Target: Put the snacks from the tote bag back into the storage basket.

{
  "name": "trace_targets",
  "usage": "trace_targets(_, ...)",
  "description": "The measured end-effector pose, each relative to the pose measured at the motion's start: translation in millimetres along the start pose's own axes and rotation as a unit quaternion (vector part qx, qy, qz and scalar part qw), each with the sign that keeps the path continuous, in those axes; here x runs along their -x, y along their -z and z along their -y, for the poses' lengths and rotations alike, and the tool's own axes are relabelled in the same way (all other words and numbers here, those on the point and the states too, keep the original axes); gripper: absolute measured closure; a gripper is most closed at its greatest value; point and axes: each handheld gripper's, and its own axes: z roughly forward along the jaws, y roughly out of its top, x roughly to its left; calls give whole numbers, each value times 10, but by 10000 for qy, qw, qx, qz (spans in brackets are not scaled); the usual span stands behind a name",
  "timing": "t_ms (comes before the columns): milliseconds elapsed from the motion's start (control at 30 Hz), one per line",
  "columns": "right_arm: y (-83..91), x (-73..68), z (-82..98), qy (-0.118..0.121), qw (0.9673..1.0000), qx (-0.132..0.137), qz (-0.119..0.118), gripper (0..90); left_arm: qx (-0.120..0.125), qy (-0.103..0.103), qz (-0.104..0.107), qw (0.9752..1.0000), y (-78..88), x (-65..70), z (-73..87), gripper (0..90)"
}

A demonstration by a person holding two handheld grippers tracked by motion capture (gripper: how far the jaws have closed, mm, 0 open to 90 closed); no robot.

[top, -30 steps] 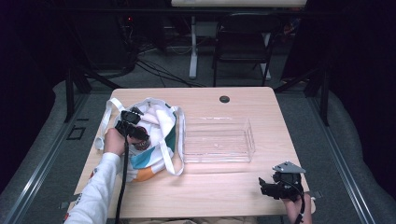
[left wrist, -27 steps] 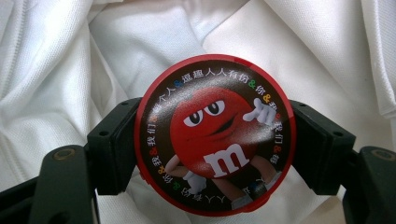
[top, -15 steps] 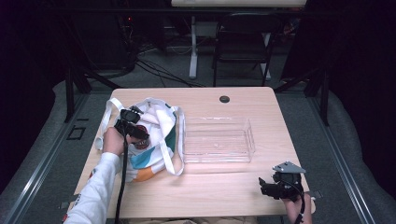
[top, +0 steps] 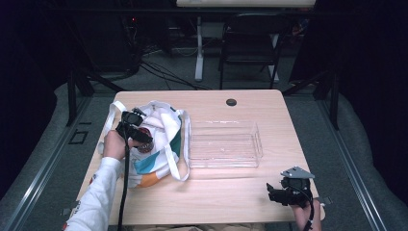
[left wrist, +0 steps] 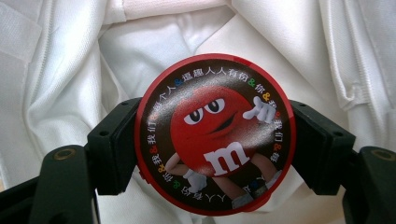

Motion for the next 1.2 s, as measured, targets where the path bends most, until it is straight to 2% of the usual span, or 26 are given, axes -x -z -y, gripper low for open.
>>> trace_targets(733,-1,4,5,2,10000,-37,19,139,176,-108,-4,9998,338,2,-20,257)
trace_targets(1000,-2,4,4,5,10000,-61,-4,138,196,-178,-26,9996,476,27,-78,257)
trace_targets(1200,2,8,5,-15,10000,-3,15,136,235,-219,11,9995,517,62,-121,258)
